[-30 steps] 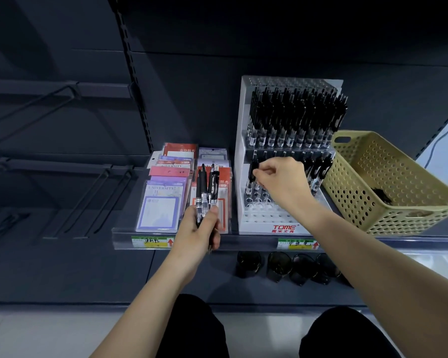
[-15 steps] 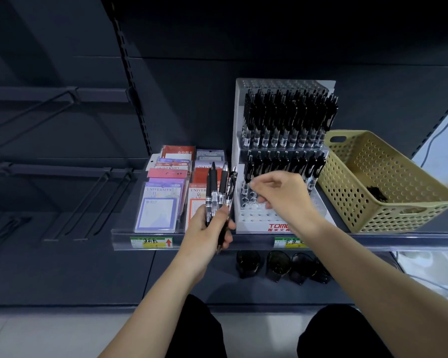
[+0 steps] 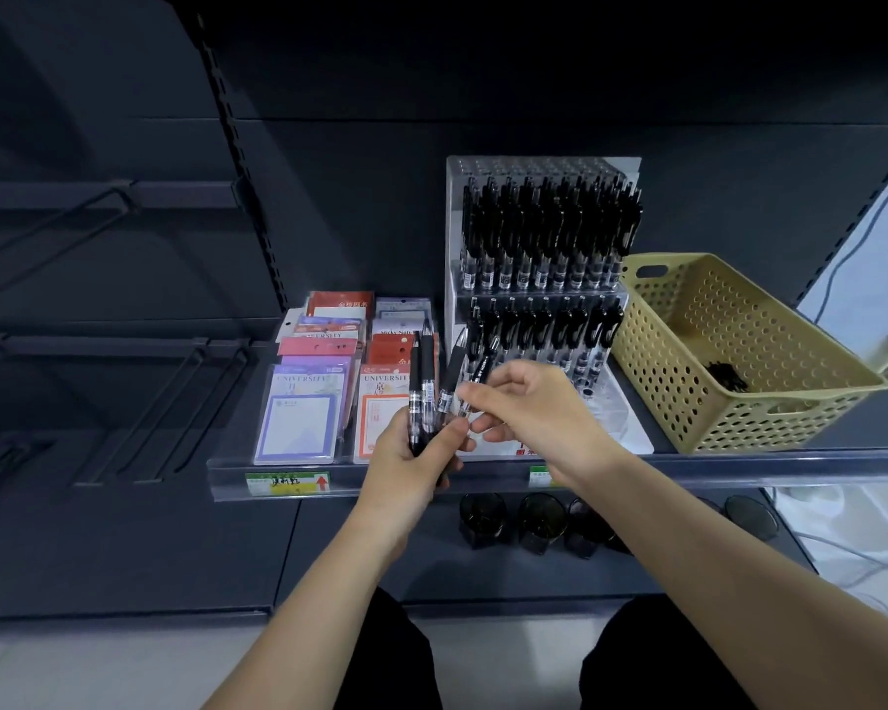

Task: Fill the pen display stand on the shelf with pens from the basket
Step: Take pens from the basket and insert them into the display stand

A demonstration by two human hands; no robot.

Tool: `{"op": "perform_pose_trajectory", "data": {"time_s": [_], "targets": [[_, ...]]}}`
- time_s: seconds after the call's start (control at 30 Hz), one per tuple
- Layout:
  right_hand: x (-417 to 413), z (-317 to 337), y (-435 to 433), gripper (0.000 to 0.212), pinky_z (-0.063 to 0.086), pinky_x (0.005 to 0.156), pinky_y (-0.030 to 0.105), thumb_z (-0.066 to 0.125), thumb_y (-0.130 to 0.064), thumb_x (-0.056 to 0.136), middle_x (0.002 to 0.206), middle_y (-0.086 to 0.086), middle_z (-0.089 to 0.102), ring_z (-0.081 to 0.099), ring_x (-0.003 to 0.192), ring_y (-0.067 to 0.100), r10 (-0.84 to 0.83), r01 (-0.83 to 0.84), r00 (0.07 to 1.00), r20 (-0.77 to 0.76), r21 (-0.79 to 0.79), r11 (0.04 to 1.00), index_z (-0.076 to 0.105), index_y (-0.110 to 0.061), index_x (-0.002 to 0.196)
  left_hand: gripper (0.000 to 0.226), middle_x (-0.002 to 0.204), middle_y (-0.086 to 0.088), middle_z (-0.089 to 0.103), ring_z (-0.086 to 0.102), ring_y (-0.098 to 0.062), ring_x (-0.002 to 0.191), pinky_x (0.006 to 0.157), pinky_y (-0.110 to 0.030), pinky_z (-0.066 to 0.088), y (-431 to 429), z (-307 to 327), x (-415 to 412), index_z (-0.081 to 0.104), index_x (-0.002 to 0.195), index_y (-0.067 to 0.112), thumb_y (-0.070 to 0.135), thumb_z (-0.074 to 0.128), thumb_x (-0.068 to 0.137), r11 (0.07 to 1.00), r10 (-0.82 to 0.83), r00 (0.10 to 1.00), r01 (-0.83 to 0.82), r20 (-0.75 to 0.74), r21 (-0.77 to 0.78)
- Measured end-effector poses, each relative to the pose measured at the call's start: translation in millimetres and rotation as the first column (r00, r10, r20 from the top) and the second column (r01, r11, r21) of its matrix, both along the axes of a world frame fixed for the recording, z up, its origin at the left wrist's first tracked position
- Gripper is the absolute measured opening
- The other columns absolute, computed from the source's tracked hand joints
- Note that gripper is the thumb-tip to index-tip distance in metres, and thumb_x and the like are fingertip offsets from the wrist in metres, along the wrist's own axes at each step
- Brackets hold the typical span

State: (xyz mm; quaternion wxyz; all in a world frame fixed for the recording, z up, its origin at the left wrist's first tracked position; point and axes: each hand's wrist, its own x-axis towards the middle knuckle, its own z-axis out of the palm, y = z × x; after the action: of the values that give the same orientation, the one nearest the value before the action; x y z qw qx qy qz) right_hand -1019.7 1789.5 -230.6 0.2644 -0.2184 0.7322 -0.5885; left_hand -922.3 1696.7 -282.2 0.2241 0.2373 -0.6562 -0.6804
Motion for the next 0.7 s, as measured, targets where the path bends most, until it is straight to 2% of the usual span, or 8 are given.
{"op": "perform_pose_trajectory", "data": {"time_s": [0.13, 0.27, 0.33, 0.43, 0.5, 0.57, 0.7], "targets": [[-2.2, 1.8, -1.0, 0.014, 0.058, 0.067, 0.024, 0.061, -0.013, 0.09, 0.072, 0.009, 0.063, 0.066, 0.066, 0.015, 0.013, -0.014, 1.0, 0.008, 0.021, 1.0, 0.059, -0.004, 0.079, 0.01, 0.074, 0.002, 0.071, 0.056, -0.006, 0.059, 0.051, -0.018, 0.044, -0.9, -0.7, -2.8, 0.056, 0.09, 0.015, 0.024, 0.06, 0.089, 0.999, 0.027, 1.0, -0.027, 0.003, 0.021], [-13.3, 17.3, 3.8, 0.013, 0.057, 0.074, 0.025, 0.054, -0.011, 0.093, 0.08, 0.009, 0.066, 0.066, 0.075, 0.016, 0.022, -0.022, 1.0, -0.003, 0.01, 1.0, 0.061, -0.003, 0.086, 0.016, 0.076, -0.002, 0.068, 0.057, -0.006, 0.057, 0.047, -0.016, 0.043, -5.4, -0.2, -5.6, 0.055, 0.097, 0.009, 0.025, 0.054, 0.094, 0.989, 0.091, 0.996, -0.087, -0.022, 0.12], [-23.2, 28.5, 6.1, 0.012, 0.056, 0.072, 0.022, 0.052, -0.011, 0.093, 0.084, 0.009, 0.066, 0.065, 0.075, 0.013, -0.051, 0.05, 0.997, -0.063, -0.015, 0.999, 0.062, -0.007, 0.087, 0.019, 0.08, -0.002, 0.068, 0.057, -0.005, 0.056, 0.047, -0.016, 0.044, -8.5, -0.2, -5.3, 0.054, 0.1, 0.008, 0.026, 0.054, 0.093, 0.981, 0.126, 0.992, -0.123, -0.016, 0.152], [-35.7, 36.4, 5.9, 0.015, 0.056, 0.074, 0.025, 0.056, -0.016, 0.092, 0.082, 0.005, 0.069, 0.066, 0.076, 0.012, -0.176, 0.175, 0.951, -0.253, -0.025, 0.984, 0.066, -0.014, 0.081, 0.014, 0.08, 0.002, 0.066, 0.054, -0.002, 0.051, 0.045, -0.014, 0.043, -13.0, -1.8, -3.2, 0.054, 0.094, 0.013, 0.027, 0.056, 0.092, 0.968, 0.18, 0.984, -0.178, 0.007, 0.177], [-38.7, 35.7, 3.5, 0.016, 0.054, 0.068, 0.028, 0.06, -0.018, 0.091, 0.08, 0.009, 0.071, 0.064, 0.071, 0.014, -0.219, 0.22, 0.911, -0.35, -0.036, 0.975, 0.07, -0.013, 0.079, 0.02, 0.084, -0.002, 0.062, 0.05, -0.008, 0.054, 0.044, -0.013, 0.042, -15.8, -4.1, -1.6, 0.054, 0.099, 0.013, 0.031, 0.057, 0.091, 0.964, 0.195, 0.98, -0.2, 0.043, 0.178], [-38.8, 33.4, 0.2, 0.018, 0.047, 0.056, 0.03, 0.061, -0.018, 0.09, 0.079, 0.017, 0.069, 0.056, 0.063, 0.019, -0.227, 0.238, 0.866, -0.445, -0.033, 0.971, 0.071, -0.007, 0.079, 0.022, 0.081, -0.005, 0.056, 0.046, -0.012, 0.058, 0.044, -0.012, 0.042, -18.4, -6.3, -0.2, 0.052, 0.1, 0.014, 0.033, 0.059, 0.09, 0.961, 0.205, 0.976, -0.214, 0.065, 0.176], [-40.9, 27.2, -6.5, 0.021, 0.036, 0.045, 0.025, 0.062, -0.021, 0.09, 0.076, 0.024, 0.066, 0.045, 0.054, 0.019, -0.229, 0.252, 0.81, -0.54, -0.034, 0.967, 0.07, -0.005, 0.079, 0.037, 0.083, -0.005, 0.054, 0.047, -0.014, 0.062, 0.044, -0.011, 0.041, -21.6, -7.6, 2.1, 0.052, 0.114, 0.009, 0.035, 0.059, 0.089, 0.969, 0.206, 0.975, -0.215, 0.082, 0.121]]}}
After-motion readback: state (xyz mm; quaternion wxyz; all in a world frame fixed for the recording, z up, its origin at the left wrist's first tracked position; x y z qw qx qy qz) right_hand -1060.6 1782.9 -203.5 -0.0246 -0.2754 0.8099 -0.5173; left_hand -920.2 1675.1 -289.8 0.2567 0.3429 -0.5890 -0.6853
